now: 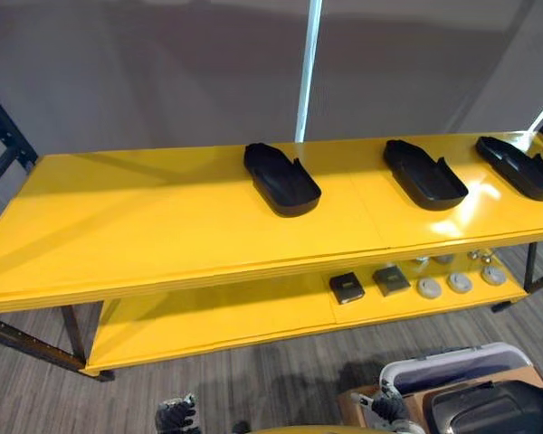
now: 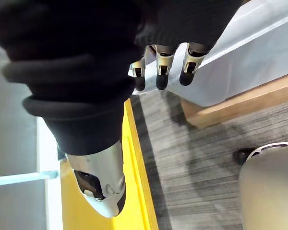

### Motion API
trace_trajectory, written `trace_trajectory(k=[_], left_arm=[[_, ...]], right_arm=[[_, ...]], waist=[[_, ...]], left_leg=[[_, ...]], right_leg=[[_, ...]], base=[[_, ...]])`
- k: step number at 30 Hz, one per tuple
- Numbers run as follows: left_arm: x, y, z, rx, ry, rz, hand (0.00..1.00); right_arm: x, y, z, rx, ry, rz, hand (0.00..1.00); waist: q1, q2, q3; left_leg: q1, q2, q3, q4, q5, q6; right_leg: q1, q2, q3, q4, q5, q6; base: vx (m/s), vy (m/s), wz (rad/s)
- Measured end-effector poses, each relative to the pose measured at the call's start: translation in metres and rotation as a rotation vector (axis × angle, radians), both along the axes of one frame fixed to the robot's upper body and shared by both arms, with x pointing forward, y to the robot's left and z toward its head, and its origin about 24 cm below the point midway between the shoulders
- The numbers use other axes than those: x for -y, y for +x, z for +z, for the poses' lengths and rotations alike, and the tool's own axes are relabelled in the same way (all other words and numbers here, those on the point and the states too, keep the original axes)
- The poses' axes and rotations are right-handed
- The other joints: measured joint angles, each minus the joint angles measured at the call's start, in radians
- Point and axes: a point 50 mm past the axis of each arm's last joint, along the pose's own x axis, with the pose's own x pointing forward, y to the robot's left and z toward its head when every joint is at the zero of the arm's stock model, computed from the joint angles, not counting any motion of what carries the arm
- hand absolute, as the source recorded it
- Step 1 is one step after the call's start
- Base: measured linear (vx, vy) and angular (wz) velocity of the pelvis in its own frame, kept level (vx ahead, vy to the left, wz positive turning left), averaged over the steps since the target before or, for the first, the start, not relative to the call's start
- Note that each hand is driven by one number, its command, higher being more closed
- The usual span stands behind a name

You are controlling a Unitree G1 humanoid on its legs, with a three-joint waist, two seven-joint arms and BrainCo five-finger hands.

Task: Walk over and take plastic housings, then place them on the shelf

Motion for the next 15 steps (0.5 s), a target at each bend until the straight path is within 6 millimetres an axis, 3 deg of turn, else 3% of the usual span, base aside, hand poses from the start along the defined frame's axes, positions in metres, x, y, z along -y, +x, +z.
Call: trace_trajectory(k=[7,12,13,15], left_arm=[[0.003,0.001,-0.003,-0.032,0.007,-0.050,0.00],[0.005,0.004,-0.003,-0.028,0.012,-0.082,0.00],[0.004,0.007,-0.001,-0.012,0.016,-0.079,0.00],[0.004,0.015,0.002,0.024,0.021,-0.079,0.00]], right_arm=[[0.003,0.009,0.001,0.010,-0.006,0.000,0.00],[0.003,0.015,0.002,0.014,-0.006,0.009,0.00],[0.003,0.019,0.002,0.020,-0.005,0.013,0.00],[0.005,0.028,0.005,0.040,-0.015,0.022,0.00]], waist=[[-0.014,0.028,0.018],[-0.015,0.024,0.023],[-0.014,0.008,0.032],[0.009,0.020,0.040]], left_leg=[[0.025,0.013,0.042,0.004,-0.016,-0.010],[0.002,0.027,0.071,0.064,-0.052,-0.018],[-0.035,0.024,0.023,0.132,-0.073,-0.006],[-0.086,0.034,-0.149,0.220,-0.120,-0.003]], right_leg=[[0.012,0.016,0.043,-0.011,0.004,-0.007],[-0.008,0.026,0.094,-0.007,0.006,-0.013],[-0.026,0.022,0.118,0.002,0.008,-0.017],[-0.062,0.032,0.185,0.028,0.015,-0.014]], base=[[0.01,-0.033,-0.19],[0.01,-0.045,-0.30],[0.05,-0.055,-0.50],[0.06,-0.074,-0.90]])
